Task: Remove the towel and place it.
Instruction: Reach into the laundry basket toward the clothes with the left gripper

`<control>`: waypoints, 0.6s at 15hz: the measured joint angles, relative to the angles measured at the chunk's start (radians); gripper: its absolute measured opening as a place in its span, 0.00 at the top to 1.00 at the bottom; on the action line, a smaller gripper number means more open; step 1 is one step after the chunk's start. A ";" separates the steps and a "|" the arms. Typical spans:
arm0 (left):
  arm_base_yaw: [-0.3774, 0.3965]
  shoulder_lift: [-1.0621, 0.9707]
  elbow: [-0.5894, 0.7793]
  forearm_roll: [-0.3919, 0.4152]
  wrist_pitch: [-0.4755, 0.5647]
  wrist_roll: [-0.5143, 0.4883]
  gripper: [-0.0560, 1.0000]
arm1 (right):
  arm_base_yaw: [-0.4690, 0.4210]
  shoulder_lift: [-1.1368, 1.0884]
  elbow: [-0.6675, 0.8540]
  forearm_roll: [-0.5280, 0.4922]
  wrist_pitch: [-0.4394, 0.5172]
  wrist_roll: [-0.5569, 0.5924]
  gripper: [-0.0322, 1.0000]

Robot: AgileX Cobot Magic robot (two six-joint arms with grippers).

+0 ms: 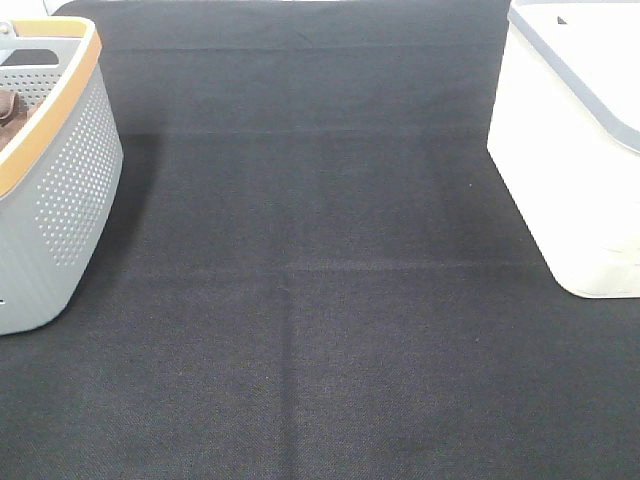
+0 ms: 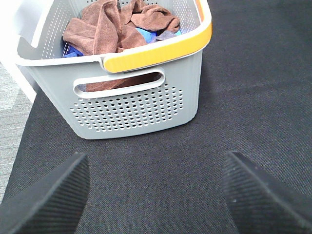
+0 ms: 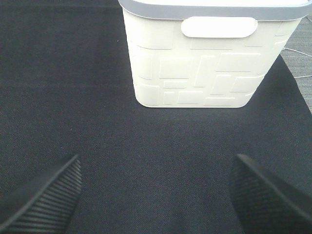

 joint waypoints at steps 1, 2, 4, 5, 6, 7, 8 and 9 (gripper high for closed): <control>0.000 0.000 0.000 0.000 0.000 0.000 0.26 | 0.000 0.000 0.000 0.000 0.000 0.000 0.21; 0.000 0.000 0.000 0.000 0.000 0.000 0.26 | 0.000 0.000 0.000 0.000 0.000 0.000 0.21; 0.000 0.000 0.000 0.000 0.000 0.000 0.26 | 0.000 0.000 0.000 0.000 0.000 0.000 0.21; 0.000 0.000 0.000 0.000 0.000 0.000 0.26 | 0.000 0.000 0.000 0.000 0.000 0.000 0.21; 0.000 0.000 0.000 0.000 0.000 0.000 0.26 | 0.000 0.000 0.000 0.000 0.000 0.000 0.21; 0.000 0.000 0.000 0.000 0.000 0.000 0.26 | 0.000 0.000 0.000 0.000 0.000 0.000 0.21; 0.000 0.000 0.000 0.000 0.000 0.000 0.26 | 0.000 0.000 0.000 0.000 0.000 0.000 0.21; 0.000 0.000 0.000 0.000 0.000 0.000 0.26 | 0.000 0.000 0.000 0.000 0.000 0.000 0.21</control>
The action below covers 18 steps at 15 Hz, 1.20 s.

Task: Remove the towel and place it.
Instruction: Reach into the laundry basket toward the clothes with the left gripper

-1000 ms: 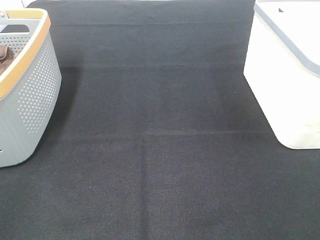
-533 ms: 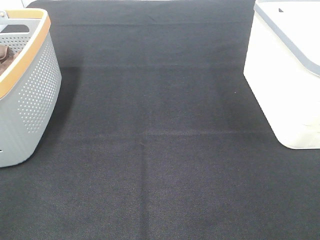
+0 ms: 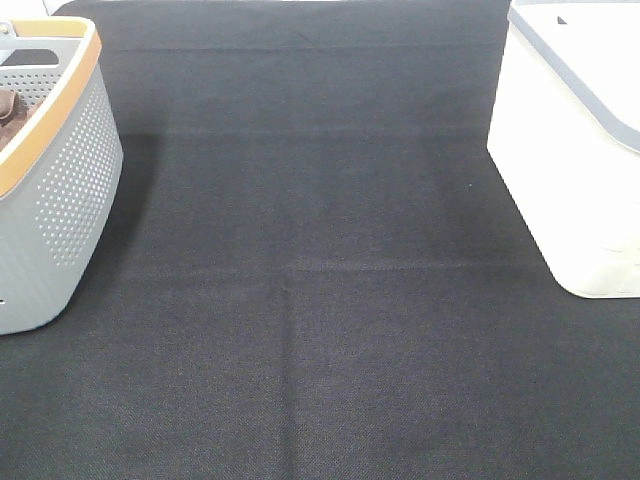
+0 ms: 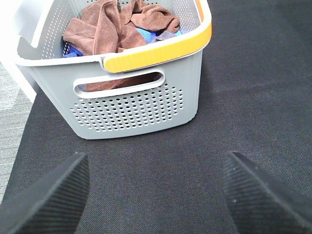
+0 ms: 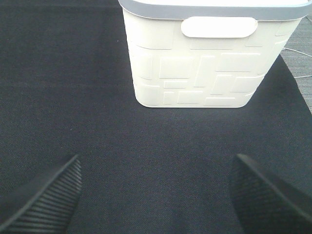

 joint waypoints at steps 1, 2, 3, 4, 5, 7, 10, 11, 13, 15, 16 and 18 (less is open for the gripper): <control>0.000 0.000 0.000 0.000 0.000 0.000 0.26 | 0.000 0.000 0.000 0.000 0.000 0.000 0.21; 0.000 0.000 0.000 0.000 0.000 0.000 0.26 | 0.000 0.000 0.000 0.000 0.000 0.000 0.21; 0.000 0.000 0.000 0.000 0.000 0.000 0.26 | 0.000 0.000 0.000 0.000 0.000 0.000 0.21; 0.000 0.000 0.000 0.000 0.000 0.000 0.26 | 0.000 0.000 0.000 0.000 0.000 0.000 0.21; 0.000 0.000 0.000 0.000 0.000 0.000 0.26 | 0.000 0.000 0.000 0.000 0.000 0.000 0.21; 0.000 0.000 0.000 0.000 0.000 0.000 0.26 | 0.000 0.000 0.000 0.000 0.000 0.000 0.21; 0.000 0.000 0.000 0.000 0.000 0.000 0.26 | 0.000 0.000 0.000 0.000 0.000 0.000 0.21; 0.000 0.000 0.000 0.000 0.000 0.000 0.26 | 0.000 0.000 0.000 0.000 0.000 0.000 0.21; 0.000 0.000 0.000 0.000 0.000 0.000 0.26 | 0.000 0.000 0.000 0.000 0.000 0.000 0.21; 0.000 0.000 0.000 0.000 0.000 0.000 0.26 | 0.000 0.000 0.000 0.000 0.000 0.000 0.21; 0.000 0.000 0.000 0.000 0.000 0.000 0.26 | 0.000 0.000 0.000 0.000 0.000 0.000 0.21; 0.000 0.000 0.000 0.000 0.000 0.000 0.26 | 0.000 0.000 0.000 0.000 0.000 0.000 0.21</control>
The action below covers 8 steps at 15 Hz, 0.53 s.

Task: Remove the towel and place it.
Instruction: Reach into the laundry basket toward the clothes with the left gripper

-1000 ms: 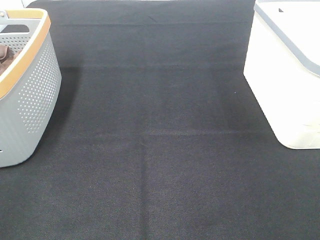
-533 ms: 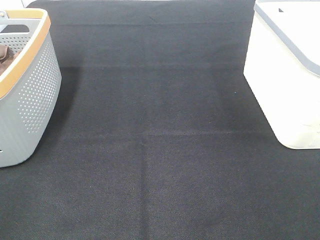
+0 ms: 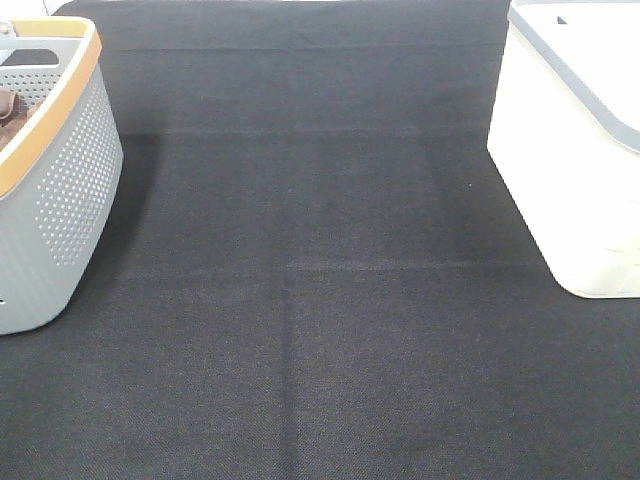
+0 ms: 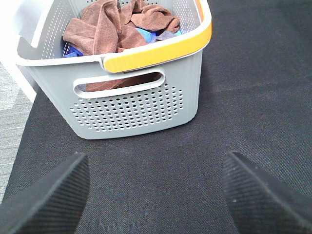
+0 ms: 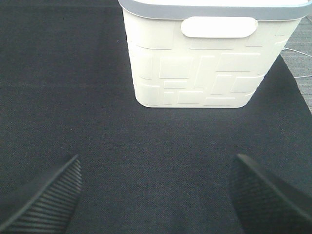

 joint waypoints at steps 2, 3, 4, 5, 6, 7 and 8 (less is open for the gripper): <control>0.000 0.000 0.000 0.000 0.000 0.000 0.26 | 0.000 0.000 0.000 0.000 0.000 0.000 0.21; 0.000 0.000 0.000 0.000 0.000 0.000 0.26 | 0.000 0.000 0.000 0.000 0.000 0.000 0.21; 0.000 0.000 0.000 0.000 0.000 0.000 0.26 | 0.000 0.000 0.000 0.000 0.000 0.000 0.21; 0.000 0.000 0.000 0.000 0.000 0.000 0.26 | 0.000 0.000 0.000 0.000 0.000 0.000 0.21; 0.000 0.000 0.000 0.000 0.000 0.000 0.26 | 0.000 0.000 0.000 0.000 0.000 0.000 0.21; 0.000 0.000 0.000 0.000 0.000 0.000 0.26 | 0.000 0.000 0.000 0.000 0.000 0.000 0.21; 0.000 0.000 0.000 0.000 0.000 0.000 0.26 | 0.000 0.000 0.000 0.000 0.000 0.000 0.21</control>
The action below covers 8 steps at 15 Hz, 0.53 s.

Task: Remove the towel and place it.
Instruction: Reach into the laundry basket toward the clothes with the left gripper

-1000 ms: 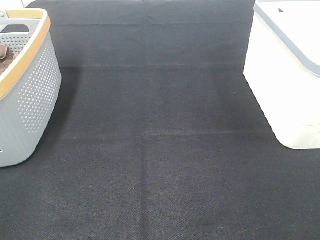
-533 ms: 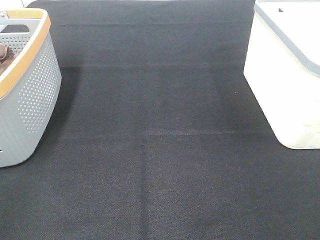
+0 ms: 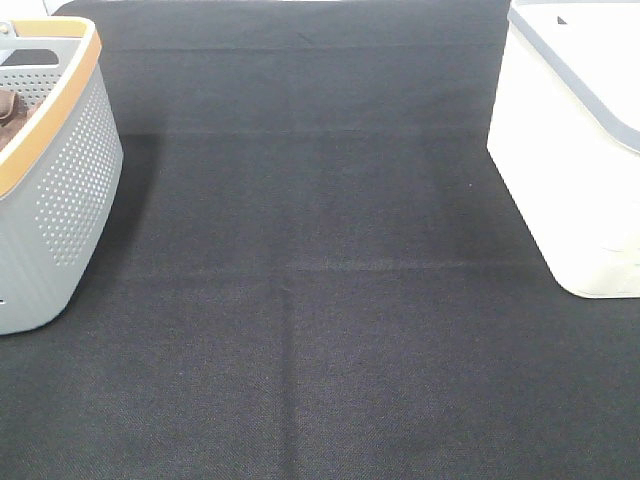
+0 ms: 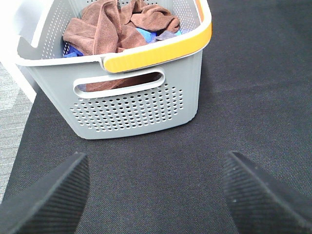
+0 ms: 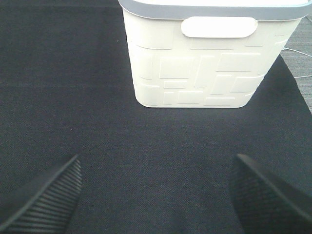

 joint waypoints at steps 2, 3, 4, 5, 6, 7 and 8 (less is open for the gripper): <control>0.000 0.000 0.000 0.000 0.000 0.000 0.26 | 0.000 0.000 0.000 0.000 0.000 0.000 0.21; 0.000 0.000 0.000 0.000 0.000 0.000 0.26 | 0.000 0.000 0.000 0.000 0.000 0.000 0.21; 0.000 0.000 0.000 0.000 0.000 0.000 0.26 | 0.000 0.000 0.000 0.000 0.000 0.000 0.21; 0.000 0.000 0.000 0.000 0.000 0.000 0.26 | 0.000 0.000 0.000 0.000 0.000 0.000 0.21; 0.000 0.000 0.000 0.000 0.000 0.000 0.26 | 0.000 0.000 0.000 0.000 0.000 0.000 0.21; 0.000 0.000 0.000 0.000 0.000 0.000 0.26 | 0.000 0.000 0.000 0.000 0.000 0.000 0.21; 0.000 0.000 0.000 0.000 0.000 0.000 0.26 | 0.000 0.000 0.000 0.000 0.000 0.000 0.21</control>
